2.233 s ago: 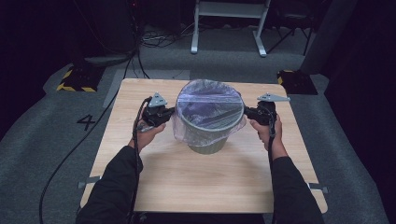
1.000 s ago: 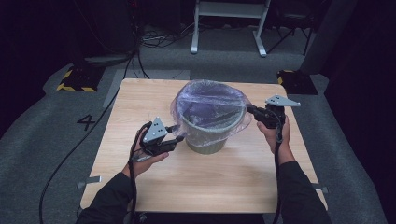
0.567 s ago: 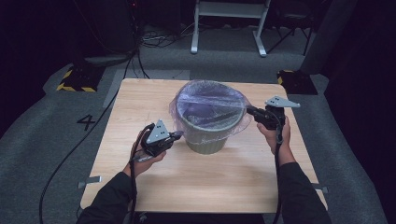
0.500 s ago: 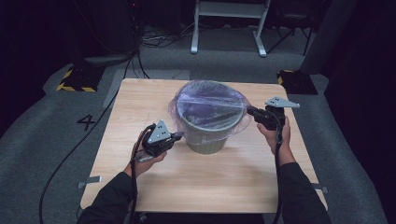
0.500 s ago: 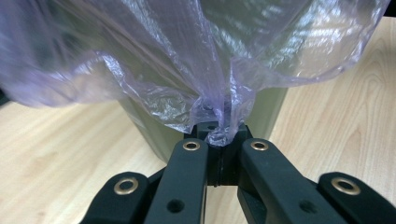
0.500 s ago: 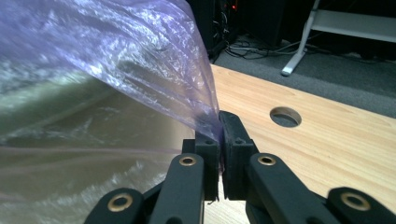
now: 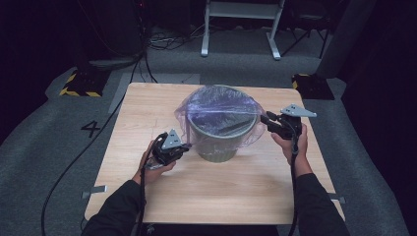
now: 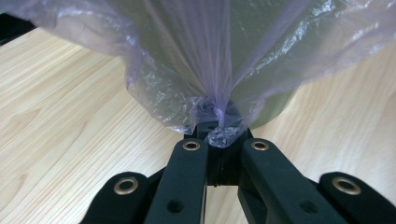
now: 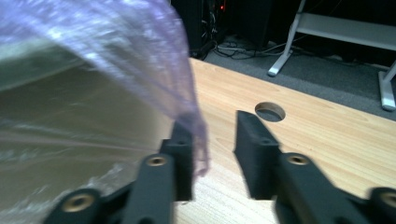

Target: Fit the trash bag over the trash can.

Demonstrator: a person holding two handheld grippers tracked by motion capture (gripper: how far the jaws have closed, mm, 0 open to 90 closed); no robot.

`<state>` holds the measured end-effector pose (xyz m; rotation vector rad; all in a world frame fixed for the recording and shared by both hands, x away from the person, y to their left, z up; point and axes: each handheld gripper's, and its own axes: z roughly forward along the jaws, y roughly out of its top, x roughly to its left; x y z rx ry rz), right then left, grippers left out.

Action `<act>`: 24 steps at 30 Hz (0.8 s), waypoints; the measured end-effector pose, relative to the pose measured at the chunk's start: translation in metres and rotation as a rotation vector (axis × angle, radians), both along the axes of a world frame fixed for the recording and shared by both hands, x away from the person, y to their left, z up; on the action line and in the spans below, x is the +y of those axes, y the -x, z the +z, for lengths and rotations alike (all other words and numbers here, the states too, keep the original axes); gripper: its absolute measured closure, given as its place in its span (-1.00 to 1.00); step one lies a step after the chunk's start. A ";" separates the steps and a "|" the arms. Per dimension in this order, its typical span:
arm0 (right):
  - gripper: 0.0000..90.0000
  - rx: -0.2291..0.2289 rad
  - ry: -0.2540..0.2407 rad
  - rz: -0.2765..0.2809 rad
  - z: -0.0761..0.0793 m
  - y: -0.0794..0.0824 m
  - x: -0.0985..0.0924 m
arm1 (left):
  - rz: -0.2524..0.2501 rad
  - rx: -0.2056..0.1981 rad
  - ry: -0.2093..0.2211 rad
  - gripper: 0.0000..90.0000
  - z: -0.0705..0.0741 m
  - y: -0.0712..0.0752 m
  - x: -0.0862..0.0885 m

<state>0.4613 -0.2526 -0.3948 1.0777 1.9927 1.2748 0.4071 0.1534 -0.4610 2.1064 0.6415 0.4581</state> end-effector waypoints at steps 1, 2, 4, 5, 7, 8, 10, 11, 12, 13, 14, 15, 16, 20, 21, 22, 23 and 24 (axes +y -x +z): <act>0.32 0.004 -0.006 0.008 0.001 0.001 -0.001 | -0.001 0.015 0.009 0.99 -0.002 -0.001 0.004; 0.28 0.006 -0.010 0.021 0.001 0.001 -0.003 | -0.006 0.038 0.022 0.92 -0.003 -0.002 0.007; 0.22 -0.001 -0.002 0.026 0.003 0.004 -0.005 | 0.022 0.051 0.017 0.63 -0.006 -0.003 0.014; 0.17 0.001 0.001 0.029 0.003 0.005 -0.007 | 0.023 0.055 0.023 0.50 -0.007 -0.003 0.017; 0.09 0.002 -0.001 0.037 0.004 0.007 -0.008 | 0.035 0.071 0.029 0.13 -0.006 -0.002 0.021; 0.05 0.002 -0.004 0.043 0.004 0.008 -0.009 | 0.044 0.085 0.017 -0.07 -0.006 0.000 0.024; -0.05 -0.007 0.002 0.058 0.006 0.012 -0.010 | 0.043 0.098 0.036 -0.38 -0.006 0.003 0.030; -0.07 -0.015 0.005 0.063 0.006 0.014 -0.011 | 0.053 0.100 0.045 -0.48 -0.006 0.004 0.034; -0.13 -0.022 0.009 0.066 0.007 0.015 -0.011 | 0.058 0.099 0.049 -0.53 -0.006 0.006 0.037; -0.21 -0.029 0.007 0.074 0.008 0.017 -0.011 | 0.062 0.103 0.057 -0.58 -0.005 0.008 0.040; -0.24 -0.038 0.006 0.079 0.009 0.019 -0.012 | 0.070 0.094 0.061 -0.62 -0.004 0.010 0.045; -0.26 -0.054 0.004 0.087 0.011 0.022 -0.013 | 0.079 0.095 0.065 -0.62 -0.003 0.013 0.049; -0.28 -0.071 -0.002 0.098 0.013 0.025 -0.014 | 0.084 0.094 0.058 -0.62 -0.002 0.015 0.052; -0.31 -0.114 -0.017 0.126 0.024 0.034 -0.021 | 0.166 0.064 0.021 -0.62 -0.001 0.024 0.073; -0.31 -0.124 -0.021 0.134 0.026 0.036 -0.023 | 0.184 0.076 0.022 -0.62 -0.003 0.026 0.078; -0.31 -0.128 -0.022 0.138 0.028 0.038 -0.024 | 0.189 0.080 0.014 -0.63 -0.005 0.027 0.083; -0.31 -0.137 -0.021 0.142 0.030 0.039 -0.026 | 0.194 0.088 0.017 -0.63 -0.007 0.028 0.087; -0.30 -0.144 -0.023 0.144 0.032 0.041 -0.027 | 0.200 0.089 0.013 -0.63 -0.008 0.028 0.094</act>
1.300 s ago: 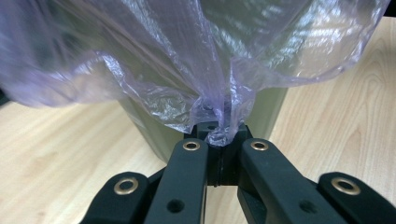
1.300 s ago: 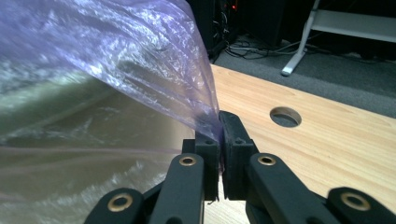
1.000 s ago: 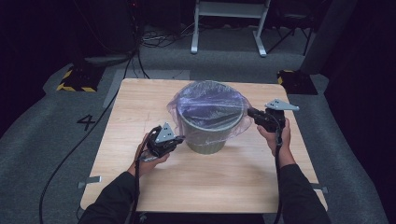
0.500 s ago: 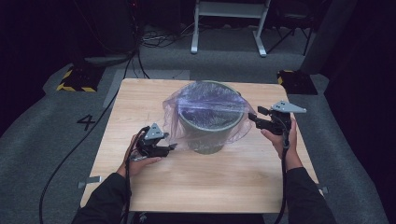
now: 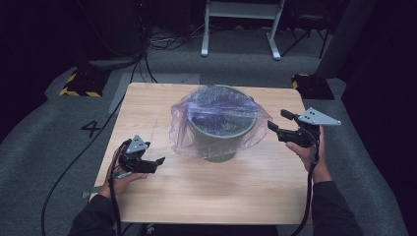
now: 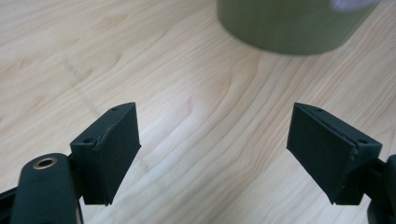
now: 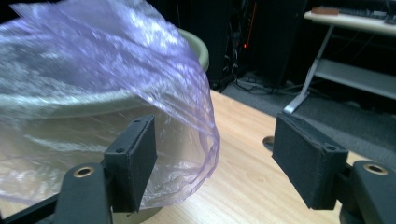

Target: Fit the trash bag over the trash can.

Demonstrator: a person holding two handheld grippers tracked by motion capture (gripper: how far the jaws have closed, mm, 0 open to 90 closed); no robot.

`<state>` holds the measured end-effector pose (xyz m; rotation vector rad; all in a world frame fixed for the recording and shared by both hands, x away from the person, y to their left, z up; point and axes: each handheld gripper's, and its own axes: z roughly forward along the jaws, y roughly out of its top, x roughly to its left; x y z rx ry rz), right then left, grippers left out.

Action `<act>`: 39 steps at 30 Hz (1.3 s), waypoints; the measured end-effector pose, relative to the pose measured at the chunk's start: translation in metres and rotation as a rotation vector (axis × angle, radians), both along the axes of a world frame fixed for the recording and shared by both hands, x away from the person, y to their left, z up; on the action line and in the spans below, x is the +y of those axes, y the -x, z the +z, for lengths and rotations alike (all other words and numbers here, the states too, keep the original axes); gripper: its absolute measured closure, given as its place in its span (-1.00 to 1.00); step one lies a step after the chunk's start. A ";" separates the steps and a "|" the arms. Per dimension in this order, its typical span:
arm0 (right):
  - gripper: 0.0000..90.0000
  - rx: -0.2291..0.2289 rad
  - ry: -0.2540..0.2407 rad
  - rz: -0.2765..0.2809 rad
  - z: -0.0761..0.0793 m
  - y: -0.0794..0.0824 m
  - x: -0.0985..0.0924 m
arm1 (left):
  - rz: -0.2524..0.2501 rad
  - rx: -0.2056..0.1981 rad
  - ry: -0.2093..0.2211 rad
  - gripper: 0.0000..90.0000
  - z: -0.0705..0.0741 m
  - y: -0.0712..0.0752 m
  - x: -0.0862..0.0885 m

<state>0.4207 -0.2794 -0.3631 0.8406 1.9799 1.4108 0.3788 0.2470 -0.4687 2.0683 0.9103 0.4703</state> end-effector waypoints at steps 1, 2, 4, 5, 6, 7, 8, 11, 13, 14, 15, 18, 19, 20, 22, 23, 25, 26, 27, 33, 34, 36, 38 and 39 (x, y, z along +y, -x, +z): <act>-0.29 -0.008 -0.004 0.000 0.002 0.001 -0.001 | 0.017 0.003 0.014 -0.63 0.000 0.001 0.005; -0.27 -0.013 -0.003 0.001 0.004 0.003 -0.001 | 0.027 -0.001 0.022 -0.63 0.002 0.001 0.009; -0.25 -0.017 0.002 0.001 0.005 0.003 0.000 | 0.041 -0.019 0.064 -0.63 0.009 0.002 0.016; -0.25 -0.015 0.001 0.007 0.006 0.003 0.001 | 0.047 -0.031 0.089 -0.63 0.013 0.001 0.018; -0.25 -0.015 0.004 0.010 0.007 0.002 0.002 | 0.053 -0.044 0.106 -0.63 0.019 0.001 0.020; -0.25 -0.016 0.009 0.009 0.008 0.002 0.003 | 0.048 -0.062 0.123 -0.64 0.026 0.000 0.022; -0.25 -0.022 0.008 0.021 0.009 0.002 0.005 | 0.049 -0.078 0.138 -0.65 0.032 -0.002 0.022; -0.25 -0.035 0.019 0.038 0.013 0.002 0.010 | 0.023 -0.111 0.154 -0.66 0.050 -0.007 0.020; -0.25 -0.042 0.030 0.054 0.016 0.001 0.014 | -0.005 -0.133 0.165 -0.66 0.064 -0.011 0.015; -0.25 -0.048 0.039 0.059 0.018 0.001 0.016 | -0.019 -0.149 0.154 -0.66 0.072 -0.014 0.011; -0.25 -0.045 0.042 0.064 0.020 0.000 0.017 | -0.020 -0.168 0.150 -0.66 0.079 -0.016 0.007; -0.19 -0.050 0.062 0.079 0.025 -0.001 0.022 | -0.045 -0.204 0.170 -0.66 0.098 -0.027 -0.006; -0.15 -0.053 0.075 0.077 0.026 -0.002 0.023 | -0.044 -0.211 0.172 -0.66 0.102 -0.030 -0.009; -0.09 -0.053 0.082 0.080 0.027 -0.003 0.024 | -0.049 -0.224 0.180 -0.65 0.108 -0.037 -0.015; 0.09 -0.042 0.094 0.089 0.029 -0.005 0.026 | -0.053 -0.243 0.172 -0.56 0.115 -0.046 -0.023; 0.12 -0.040 0.100 0.097 0.030 -0.006 0.027 | -0.063 -0.242 0.163 -0.53 0.118 -0.055 -0.028; 0.20 -0.041 0.127 0.102 0.030 -0.008 0.030 | -0.067 -0.233 0.159 -0.56 0.122 -0.069 -0.037; 0.24 -0.038 0.144 0.098 0.031 -0.010 0.033 | -0.070 -0.221 0.160 -0.56 0.124 -0.076 -0.041; 0.24 -0.037 0.150 0.106 0.031 -0.011 0.034 | -0.070 -0.215 0.144 -0.56 0.125 -0.082 -0.046; 0.27 -0.041 0.175 0.134 0.033 -0.017 0.041 | -0.074 -0.173 0.118 -0.45 0.117 -0.107 -0.065; 0.28 -0.045 0.176 0.144 0.033 -0.017 0.042 | -0.070 -0.165 0.127 -0.35 0.116 -0.110 -0.065; 0.37 -0.043 0.189 0.148 0.033 -0.019 0.042 | -0.061 -0.156 0.147 -0.25 0.114 -0.114 -0.064; 0.46 -0.037 0.209 0.140 0.031 -0.021 0.042 | -0.055 -0.151 0.155 -0.06 0.114 -0.118 -0.063; 0.51 -0.031 0.214 0.136 0.030 -0.023 0.042 | -0.046 -0.157 0.161 -0.04 0.114 -0.119 -0.063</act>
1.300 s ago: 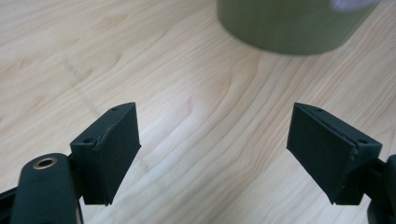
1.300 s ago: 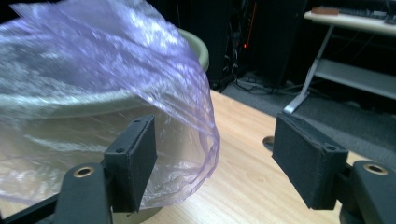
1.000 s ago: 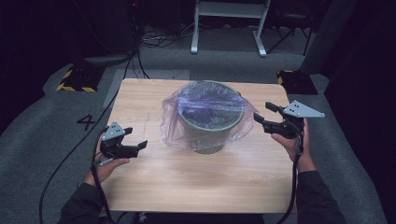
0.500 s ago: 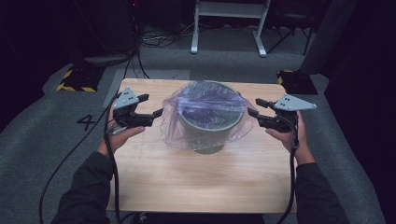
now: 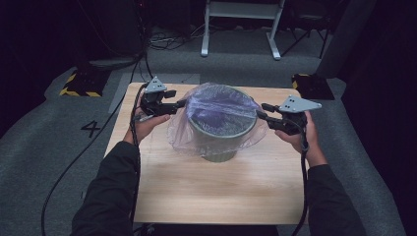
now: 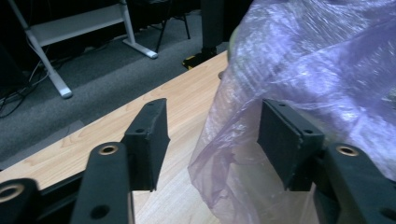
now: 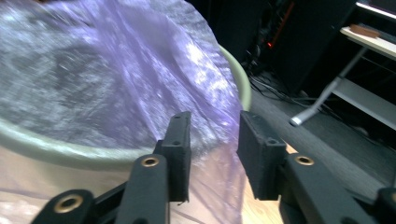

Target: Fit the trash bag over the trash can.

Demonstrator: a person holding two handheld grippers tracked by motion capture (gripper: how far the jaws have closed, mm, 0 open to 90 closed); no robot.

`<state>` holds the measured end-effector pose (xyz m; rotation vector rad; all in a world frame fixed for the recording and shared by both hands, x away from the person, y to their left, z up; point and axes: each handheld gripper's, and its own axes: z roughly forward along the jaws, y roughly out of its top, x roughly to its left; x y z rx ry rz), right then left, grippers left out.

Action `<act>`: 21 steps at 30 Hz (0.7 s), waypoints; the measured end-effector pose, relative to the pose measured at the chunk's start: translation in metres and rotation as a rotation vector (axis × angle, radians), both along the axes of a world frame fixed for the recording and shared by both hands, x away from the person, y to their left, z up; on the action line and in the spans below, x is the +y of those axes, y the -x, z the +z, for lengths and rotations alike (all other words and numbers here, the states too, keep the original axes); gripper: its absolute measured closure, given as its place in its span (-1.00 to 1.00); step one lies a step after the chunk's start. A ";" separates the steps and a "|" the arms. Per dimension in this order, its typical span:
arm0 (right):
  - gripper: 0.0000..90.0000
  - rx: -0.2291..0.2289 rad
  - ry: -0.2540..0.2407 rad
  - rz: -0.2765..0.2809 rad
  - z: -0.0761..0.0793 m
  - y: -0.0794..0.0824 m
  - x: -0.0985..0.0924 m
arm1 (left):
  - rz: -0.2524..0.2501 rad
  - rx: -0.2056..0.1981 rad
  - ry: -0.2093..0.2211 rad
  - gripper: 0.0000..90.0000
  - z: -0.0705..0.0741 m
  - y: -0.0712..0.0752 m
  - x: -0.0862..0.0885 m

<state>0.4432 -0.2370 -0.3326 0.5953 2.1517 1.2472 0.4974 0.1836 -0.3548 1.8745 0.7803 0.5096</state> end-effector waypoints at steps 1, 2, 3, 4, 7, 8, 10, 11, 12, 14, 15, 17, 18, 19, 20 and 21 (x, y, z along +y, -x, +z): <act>0.56 0.009 0.001 0.006 -0.001 -0.002 0.000 | -0.005 -0.010 0.006 0.08 0.000 0.000 0.000; 0.62 0.015 0.007 0.002 -0.002 -0.003 0.000 | -0.005 -0.019 0.011 0.21 0.000 0.000 0.000; 0.67 0.017 0.014 -0.008 -0.003 -0.004 0.000 | 0.004 -0.027 0.000 0.25 0.000 -0.001 -0.001; 0.74 0.020 0.017 -0.019 -0.004 -0.006 0.000 | 0.000 -0.024 -0.006 0.34 0.000 -0.002 -0.002; 0.93 0.019 0.027 -0.038 -0.006 -0.010 0.001 | -0.015 -0.022 -0.028 0.56 -0.001 -0.004 -0.006; 0.96 0.019 0.030 -0.044 -0.006 -0.011 0.002 | -0.007 -0.028 -0.045 0.67 -0.002 -0.005 -0.009; 1.00 0.015 0.021 -0.067 -0.007 -0.014 0.002 | -0.001 -0.031 -0.059 0.76 -0.002 -0.007 -0.013; 1.00 0.014 0.014 -0.077 -0.008 -0.016 0.002 | 0.006 -0.032 -0.065 0.80 -0.002 -0.009 -0.014; 1.00 0.016 0.000 -0.087 -0.008 -0.018 0.001 | 0.013 -0.028 -0.068 0.81 -0.003 -0.010 -0.016; 1.00 0.021 -0.029 -0.109 -0.009 -0.022 0.000 | 0.026 -0.023 -0.077 0.85 -0.004 -0.014 -0.020; 1.00 0.029 -0.048 -0.122 -0.009 -0.025 -0.001 | 0.033 -0.017 -0.077 0.86 -0.005 -0.016 -0.022; 1.00 0.042 -0.074 -0.147 -0.012 -0.030 -0.002 | 0.037 -0.010 -0.086 0.89 -0.007 -0.020 -0.025; 1.00 0.054 -0.091 -0.162 -0.013 -0.033 -0.003 | 0.046 -0.006 -0.086 0.90 -0.009 -0.021 -0.027; 1.00 0.064 -0.103 -0.176 -0.015 -0.035 -0.004 | 0.047 0.002 -0.084 0.90 -0.010 -0.023 -0.028; 1.00 0.075 -0.112 -0.191 -0.017 -0.038 -0.005 | 0.042 0.012 -0.081 0.90 -0.012 -0.025 -0.029; 1.00 0.086 -0.121 -0.203 -0.018 -0.041 -0.007 | 0.043 0.020 -0.087 0.90 -0.014 -0.026 -0.030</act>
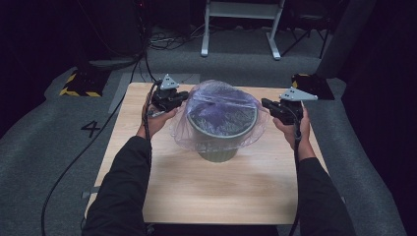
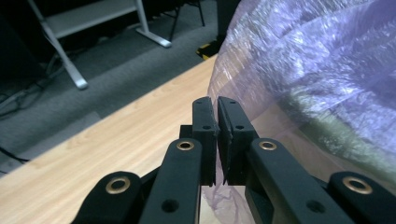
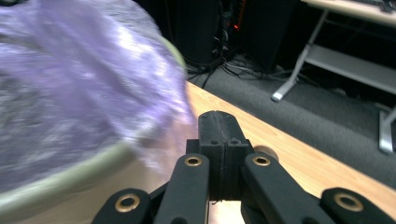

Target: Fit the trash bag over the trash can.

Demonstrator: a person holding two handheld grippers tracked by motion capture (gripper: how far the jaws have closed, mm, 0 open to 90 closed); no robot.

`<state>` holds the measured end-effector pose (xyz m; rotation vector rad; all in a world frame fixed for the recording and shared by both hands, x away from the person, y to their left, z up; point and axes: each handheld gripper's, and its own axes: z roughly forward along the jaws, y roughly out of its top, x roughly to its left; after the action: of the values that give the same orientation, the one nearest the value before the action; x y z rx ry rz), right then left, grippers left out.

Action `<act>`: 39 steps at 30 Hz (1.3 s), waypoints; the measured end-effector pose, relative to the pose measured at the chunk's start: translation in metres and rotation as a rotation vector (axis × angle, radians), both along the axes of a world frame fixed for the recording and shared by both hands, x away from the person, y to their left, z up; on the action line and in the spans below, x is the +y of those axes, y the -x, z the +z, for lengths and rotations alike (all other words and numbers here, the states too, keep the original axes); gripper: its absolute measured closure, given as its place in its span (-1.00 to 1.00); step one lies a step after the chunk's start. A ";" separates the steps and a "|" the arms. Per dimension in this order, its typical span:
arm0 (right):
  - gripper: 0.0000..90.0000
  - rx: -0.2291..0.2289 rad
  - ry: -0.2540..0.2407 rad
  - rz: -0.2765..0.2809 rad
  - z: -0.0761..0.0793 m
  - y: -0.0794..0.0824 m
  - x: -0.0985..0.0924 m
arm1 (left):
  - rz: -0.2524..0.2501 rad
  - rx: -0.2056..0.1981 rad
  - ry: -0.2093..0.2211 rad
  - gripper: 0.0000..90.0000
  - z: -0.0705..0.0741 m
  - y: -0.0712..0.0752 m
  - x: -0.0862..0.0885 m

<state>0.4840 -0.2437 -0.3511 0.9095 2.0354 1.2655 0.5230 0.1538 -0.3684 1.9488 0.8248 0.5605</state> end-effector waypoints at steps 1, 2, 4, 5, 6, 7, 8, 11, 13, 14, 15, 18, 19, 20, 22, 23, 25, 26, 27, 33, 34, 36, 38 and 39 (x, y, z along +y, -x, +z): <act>1.00 0.011 -0.017 -0.006 -0.002 -0.003 -0.002 | 0.002 0.003 0.003 0.90 -0.001 -0.001 -0.001; 1.00 0.024 -0.029 -0.008 -0.004 -0.005 -0.002 | -0.004 0.012 0.008 0.88 -0.003 -0.002 -0.003; 1.00 0.050 -0.044 0.000 -0.008 -0.007 -0.004 | -0.022 0.024 0.015 0.85 -0.005 -0.002 -0.005; 0.94 0.051 -0.042 0.002 -0.009 -0.007 -0.004 | -0.019 0.023 0.013 0.85 -0.006 -0.002 -0.006; 0.83 0.046 -0.039 0.000 -0.010 -0.005 -0.005 | -0.023 0.025 0.011 0.84 -0.006 -0.002 -0.006; 0.80 0.041 -0.042 0.001 -0.010 -0.003 -0.007 | -0.020 0.024 0.008 0.85 -0.007 -0.002 -0.005; 0.70 0.035 -0.041 0.004 -0.009 -0.001 -0.010 | -0.013 0.025 0.008 0.85 -0.007 -0.001 -0.004; 0.42 0.050 -0.012 0.025 -0.006 0.004 -0.016 | -0.005 0.020 0.010 0.85 -0.005 0.001 -0.002; 0.28 0.031 0.019 0.038 -0.002 0.010 -0.020 | -0.007 0.016 0.003 0.84 -0.003 0.002 -0.002; 0.16 0.022 0.017 0.065 0.001 0.013 -0.022 | -0.007 0.015 -0.001 0.84 -0.003 0.003 -0.002; 0.13 0.019 0.015 0.089 0.002 0.016 -0.023 | -0.007 0.017 -0.008 0.85 -0.003 0.003 -0.002; 0.01 -0.005 0.008 0.125 0.007 0.024 -0.026 | -0.004 0.019 -0.012 0.85 -0.003 0.003 -0.003; -0.03 -0.012 0.004 0.124 0.008 0.026 -0.027 | -0.005 0.019 -0.013 0.85 -0.003 0.003 -0.003; -0.13 -0.025 -0.003 0.127 0.009 0.028 -0.029 | -0.006 0.018 -0.015 0.86 -0.003 0.003 -0.004; -0.14 -0.037 -0.001 0.154 0.009 0.032 -0.028 | -0.008 0.018 -0.023 0.86 -0.003 0.003 -0.004; -0.17 -0.042 0.007 0.163 0.010 0.033 -0.027 | -0.008 0.017 -0.028 0.86 -0.004 0.003 -0.005; -0.20 -0.049 0.028 0.179 0.010 0.034 -0.021 | -0.009 0.019 -0.026 0.87 -0.004 0.002 -0.006; -0.22 -0.051 0.034 0.185 0.010 0.034 -0.020 | -0.008 0.020 -0.027 0.87 -0.004 0.002 -0.006; -0.22 -0.052 0.042 0.197 0.010 0.034 -0.017 | -0.009 0.019 -0.031 0.87 -0.004 0.002 -0.007; 0.23 -0.033 0.120 0.111 0.006 0.025 -0.008 | -0.002 0.022 -0.063 0.95 -0.004 0.001 -0.010; 0.40 -0.021 0.137 0.091 0.005 0.023 -0.006 | -0.006 0.015 -0.071 0.96 -0.004 0.000 -0.011; 0.69 -0.023 0.152 0.073 0.006 0.021 -0.004 | -0.010 0.015 -0.072 0.99 -0.002 0.000 -0.013; 0.89 -0.029 0.143 0.064 0.008 0.020 -0.003 | -0.011 0.008 -0.077 0.99 -0.001 0.000 -0.013; 0.94 -0.035 0.139 0.053 0.009 0.020 -0.002 | -0.011 0.009 -0.078 0.99 -0.001 -0.001 -0.013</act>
<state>0.4645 -0.2459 -0.3421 0.7689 2.1036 1.1427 0.5236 0.1405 -0.3692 2.0273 0.8086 0.5854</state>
